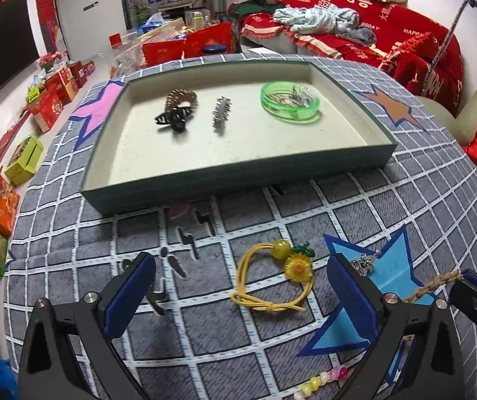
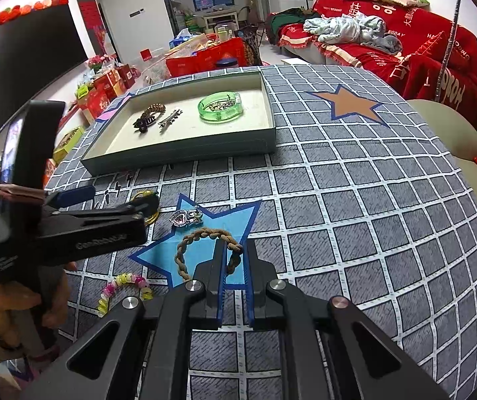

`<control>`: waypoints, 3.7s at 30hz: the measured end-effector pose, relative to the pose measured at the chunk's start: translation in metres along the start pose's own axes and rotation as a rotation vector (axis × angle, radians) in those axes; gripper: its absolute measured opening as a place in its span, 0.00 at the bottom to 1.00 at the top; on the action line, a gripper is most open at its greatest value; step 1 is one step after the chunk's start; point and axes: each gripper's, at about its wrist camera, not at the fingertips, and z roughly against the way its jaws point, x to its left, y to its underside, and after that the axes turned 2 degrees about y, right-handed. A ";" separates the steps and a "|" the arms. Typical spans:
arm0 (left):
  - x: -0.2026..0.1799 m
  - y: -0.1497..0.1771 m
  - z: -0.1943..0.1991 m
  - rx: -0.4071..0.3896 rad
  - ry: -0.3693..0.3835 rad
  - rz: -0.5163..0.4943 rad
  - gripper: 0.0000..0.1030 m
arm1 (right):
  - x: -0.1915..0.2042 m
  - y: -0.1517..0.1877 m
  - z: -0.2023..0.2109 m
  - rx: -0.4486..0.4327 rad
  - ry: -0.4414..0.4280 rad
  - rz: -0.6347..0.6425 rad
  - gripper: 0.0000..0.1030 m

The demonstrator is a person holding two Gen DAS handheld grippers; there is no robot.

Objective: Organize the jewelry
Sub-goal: 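Carry both items into the box and open both tools to release them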

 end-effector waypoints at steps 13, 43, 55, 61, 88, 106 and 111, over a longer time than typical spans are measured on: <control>-0.010 0.003 0.011 -0.007 0.045 -0.060 0.37 | -0.003 0.002 -0.001 0.002 -0.002 -0.017 0.10; 0.073 -0.060 0.072 -0.150 0.180 -0.005 0.35 | 0.024 -0.115 -0.022 -0.057 -0.070 -0.057 0.10; 0.089 -0.093 0.012 -0.065 0.162 -0.001 0.35 | 0.019 -0.153 -0.103 0.063 -0.069 -0.103 0.10; 0.088 -0.096 -0.011 -0.003 0.159 -0.007 0.35 | 0.016 -0.152 -0.134 0.128 -0.042 -0.095 0.10; 0.082 -0.098 -0.032 0.015 0.093 -0.021 0.35 | 0.018 -0.158 -0.155 0.127 0.008 -0.054 0.46; 0.080 -0.100 -0.008 -0.096 0.070 0.008 0.36 | 0.022 -0.152 -0.105 0.034 -0.057 -0.087 0.56; 0.083 -0.098 0.005 -0.164 -0.002 0.024 1.00 | 0.021 -0.151 -0.104 0.031 -0.054 -0.087 0.56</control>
